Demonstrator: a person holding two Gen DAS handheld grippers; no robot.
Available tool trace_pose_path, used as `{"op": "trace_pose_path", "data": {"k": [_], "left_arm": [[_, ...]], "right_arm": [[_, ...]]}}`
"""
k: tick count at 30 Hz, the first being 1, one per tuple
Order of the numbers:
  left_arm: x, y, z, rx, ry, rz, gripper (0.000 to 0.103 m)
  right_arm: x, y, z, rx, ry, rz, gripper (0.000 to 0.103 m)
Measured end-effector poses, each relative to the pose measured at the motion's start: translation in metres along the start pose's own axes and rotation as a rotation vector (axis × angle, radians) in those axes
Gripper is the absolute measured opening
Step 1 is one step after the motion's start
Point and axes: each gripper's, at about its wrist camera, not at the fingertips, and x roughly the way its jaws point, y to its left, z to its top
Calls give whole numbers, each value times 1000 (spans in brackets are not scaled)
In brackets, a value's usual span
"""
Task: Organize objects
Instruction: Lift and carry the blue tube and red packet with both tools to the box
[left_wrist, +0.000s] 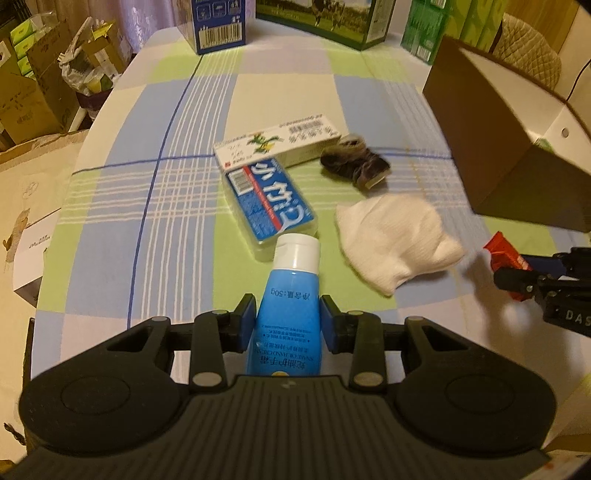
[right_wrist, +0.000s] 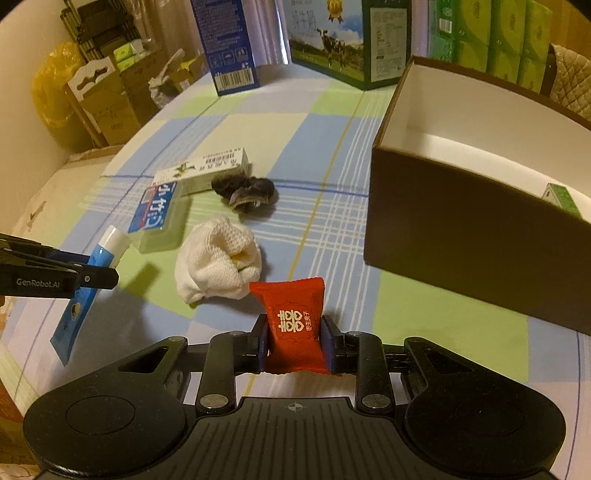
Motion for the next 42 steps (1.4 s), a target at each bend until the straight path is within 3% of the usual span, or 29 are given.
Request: {"op": "trace_pose_path", "data": {"k": [20, 42], "left_arm": [[-49, -76, 43, 69, -137, -114, 32], [-51, -205, 119, 191, -257, -213, 32]], "right_arm": [[-61, -39, 25, 50, -146, 38, 25], [-112, -148, 66, 140, -310, -20, 25]]}}
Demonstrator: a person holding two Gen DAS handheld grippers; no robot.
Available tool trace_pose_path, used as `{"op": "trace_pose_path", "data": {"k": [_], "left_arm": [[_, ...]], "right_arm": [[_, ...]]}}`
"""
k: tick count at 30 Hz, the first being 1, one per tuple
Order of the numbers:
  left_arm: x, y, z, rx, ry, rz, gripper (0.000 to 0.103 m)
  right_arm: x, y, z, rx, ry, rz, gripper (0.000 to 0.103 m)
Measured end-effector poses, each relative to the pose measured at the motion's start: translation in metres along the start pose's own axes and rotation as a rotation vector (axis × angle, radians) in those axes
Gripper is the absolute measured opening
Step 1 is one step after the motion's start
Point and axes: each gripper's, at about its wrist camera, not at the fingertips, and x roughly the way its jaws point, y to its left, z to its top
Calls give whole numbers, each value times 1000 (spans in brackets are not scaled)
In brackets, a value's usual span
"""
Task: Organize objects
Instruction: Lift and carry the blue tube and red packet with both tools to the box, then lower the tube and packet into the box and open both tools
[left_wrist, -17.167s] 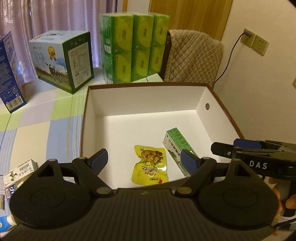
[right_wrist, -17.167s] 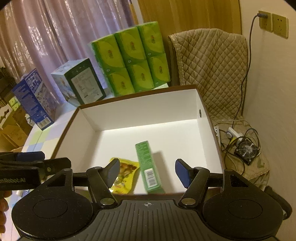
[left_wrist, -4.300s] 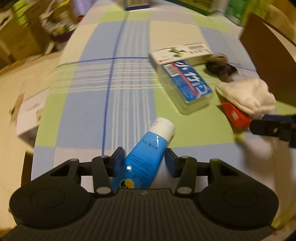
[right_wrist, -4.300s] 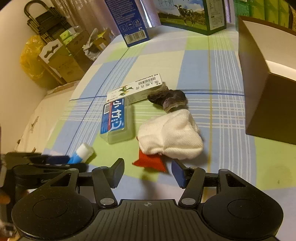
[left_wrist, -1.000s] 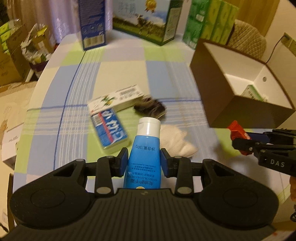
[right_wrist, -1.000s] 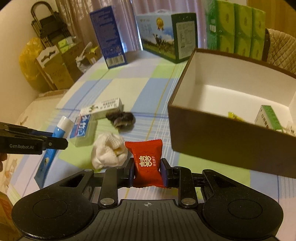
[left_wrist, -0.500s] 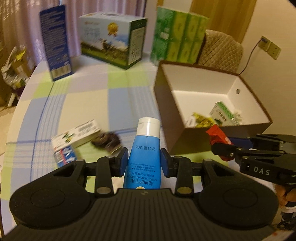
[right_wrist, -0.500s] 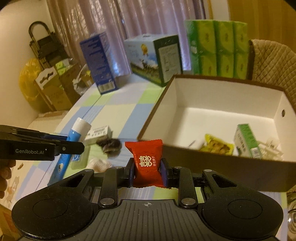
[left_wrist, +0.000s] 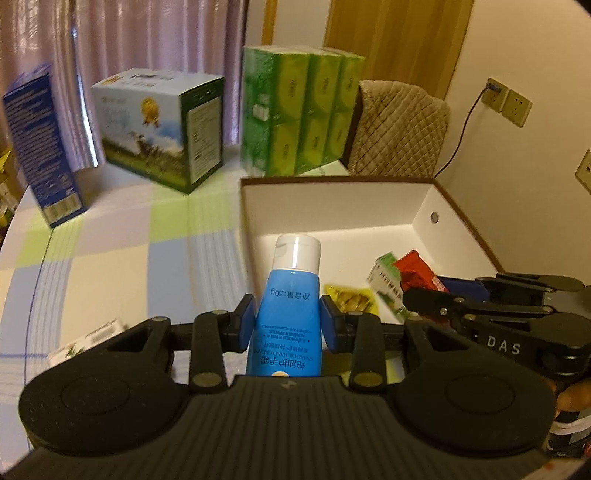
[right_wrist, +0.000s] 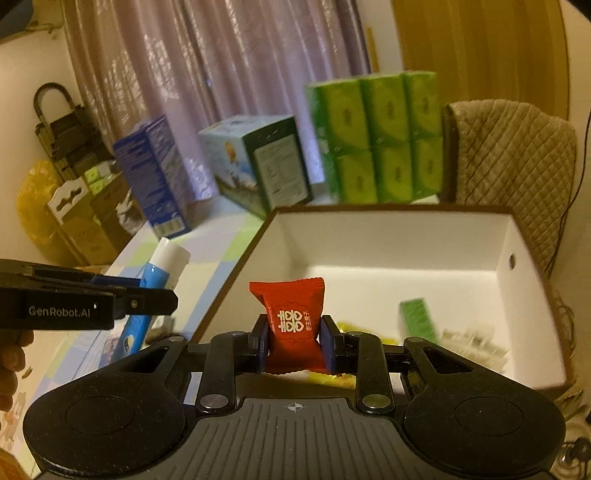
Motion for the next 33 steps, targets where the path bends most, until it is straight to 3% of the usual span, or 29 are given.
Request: {"op": "trace_pose_path", "data": {"k": [7, 17, 33], "left_arm": [[22, -20, 29, 9, -19, -1, 32], [66, -31, 58, 9, 5, 29, 32], [145, -30, 64, 20, 127, 108, 32]], "right_arm": [[9, -27, 23, 7, -28, -23, 25], [43, -56, 36, 30, 11, -38, 25], [95, -87, 36, 58, 113, -49, 25]]}}
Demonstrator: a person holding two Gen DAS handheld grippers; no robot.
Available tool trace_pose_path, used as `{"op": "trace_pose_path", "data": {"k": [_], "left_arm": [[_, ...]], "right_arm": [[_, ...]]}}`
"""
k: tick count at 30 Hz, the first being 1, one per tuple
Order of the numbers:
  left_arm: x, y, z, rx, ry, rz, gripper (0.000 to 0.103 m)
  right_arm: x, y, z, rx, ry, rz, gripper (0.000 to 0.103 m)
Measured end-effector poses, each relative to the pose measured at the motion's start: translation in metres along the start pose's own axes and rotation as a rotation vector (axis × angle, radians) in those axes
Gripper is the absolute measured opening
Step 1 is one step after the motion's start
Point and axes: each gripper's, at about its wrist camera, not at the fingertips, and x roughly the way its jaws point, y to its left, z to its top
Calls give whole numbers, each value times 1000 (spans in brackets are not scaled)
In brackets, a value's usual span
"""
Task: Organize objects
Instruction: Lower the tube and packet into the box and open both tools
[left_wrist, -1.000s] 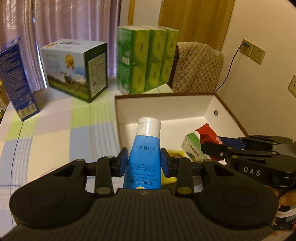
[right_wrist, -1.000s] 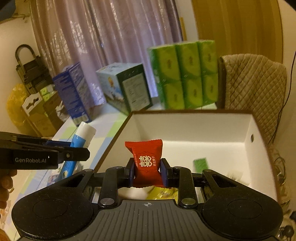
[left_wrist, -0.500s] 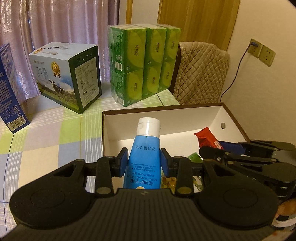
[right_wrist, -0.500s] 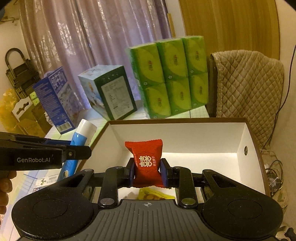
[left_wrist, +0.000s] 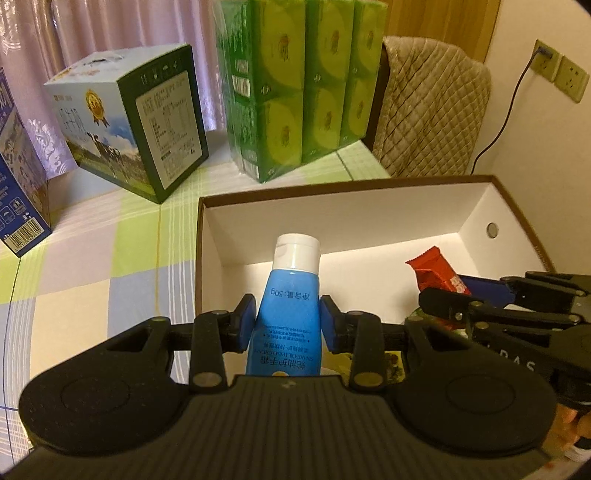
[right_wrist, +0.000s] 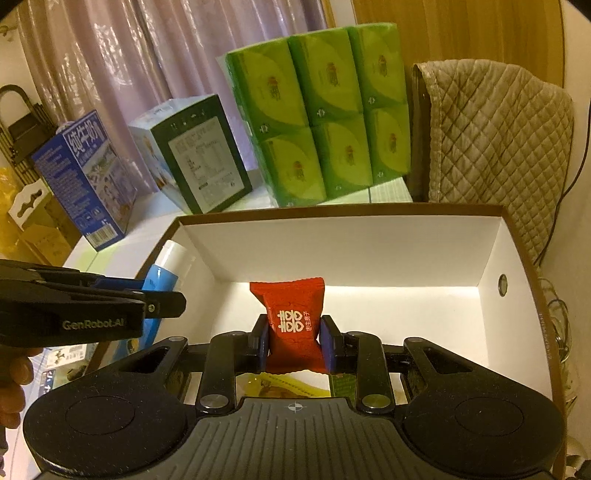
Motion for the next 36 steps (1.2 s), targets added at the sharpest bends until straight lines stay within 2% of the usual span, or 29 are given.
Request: {"op": "trace_pose_path", "data": {"k": [20, 23, 25, 36], "left_arm": [[45, -8, 17, 32, 55, 6, 33], [44, -7, 18, 32, 39, 4, 36], [42, -6, 20, 32, 32, 4, 42], [29, 4, 20, 21, 7, 15, 47]], "right_arm": [[27, -12, 6, 39, 34, -19, 25], [27, -13, 7, 46, 32, -20, 25], [27, -13, 8, 50, 31, -20, 25], [28, -9, 10, 63, 17, -7, 25]]}}
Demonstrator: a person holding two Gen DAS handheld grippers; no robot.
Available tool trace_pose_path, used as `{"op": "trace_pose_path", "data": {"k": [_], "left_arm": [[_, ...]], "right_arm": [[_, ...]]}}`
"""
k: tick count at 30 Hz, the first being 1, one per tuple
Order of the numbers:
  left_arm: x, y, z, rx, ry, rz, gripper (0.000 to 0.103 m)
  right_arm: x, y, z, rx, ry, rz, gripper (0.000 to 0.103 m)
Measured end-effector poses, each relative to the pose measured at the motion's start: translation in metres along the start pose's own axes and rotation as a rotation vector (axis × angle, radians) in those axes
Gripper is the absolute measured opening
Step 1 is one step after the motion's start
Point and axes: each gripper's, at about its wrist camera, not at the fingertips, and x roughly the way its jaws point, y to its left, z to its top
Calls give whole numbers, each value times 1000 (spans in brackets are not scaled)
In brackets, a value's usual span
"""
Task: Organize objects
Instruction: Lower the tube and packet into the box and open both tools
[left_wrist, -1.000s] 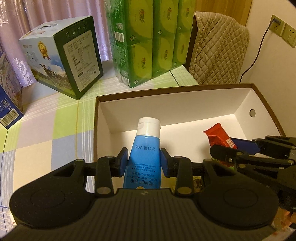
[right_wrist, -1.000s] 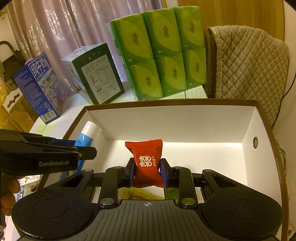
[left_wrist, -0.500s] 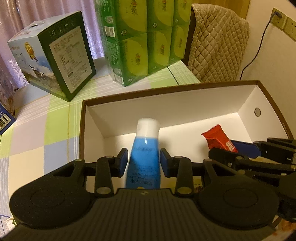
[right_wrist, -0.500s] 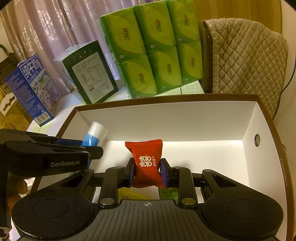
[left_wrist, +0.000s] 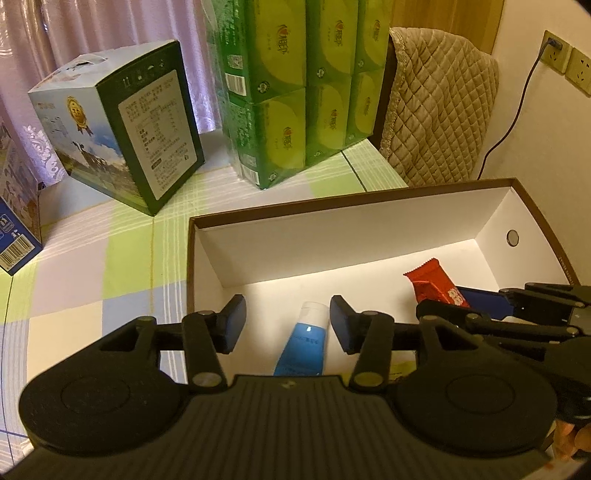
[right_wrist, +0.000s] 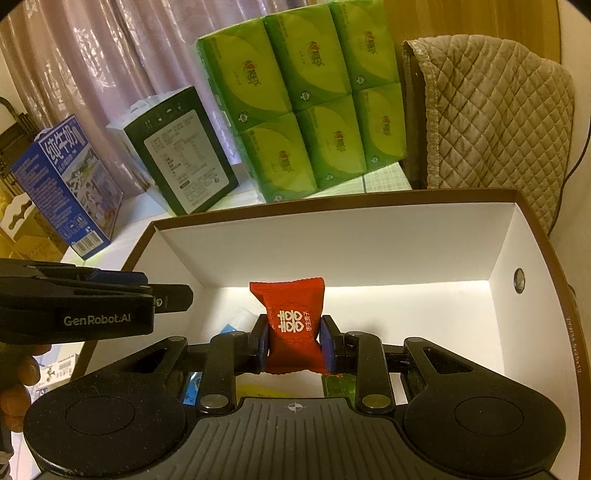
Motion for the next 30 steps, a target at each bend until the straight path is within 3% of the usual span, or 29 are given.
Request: {"op": "trace_pose_path", "data": {"k": [4, 11, 17, 30], "left_arm": [[-4, 2, -2, -4, -10, 3, 50], [-12, 7, -6, -21, -18, -2, 58], [-24, 9, -10, -24, -31, -15, 70], [-64, 7, -28, -20, -64, -51, 80]], "right_arm": [[-1, 0, 2, 25, -22, 29, 26], [-10, -2, 4, 49, -74, 22, 54], [-21, 0, 3, 53, -72, 18, 59], [-60, -2, -19, 89, -71, -15, 64]]}}
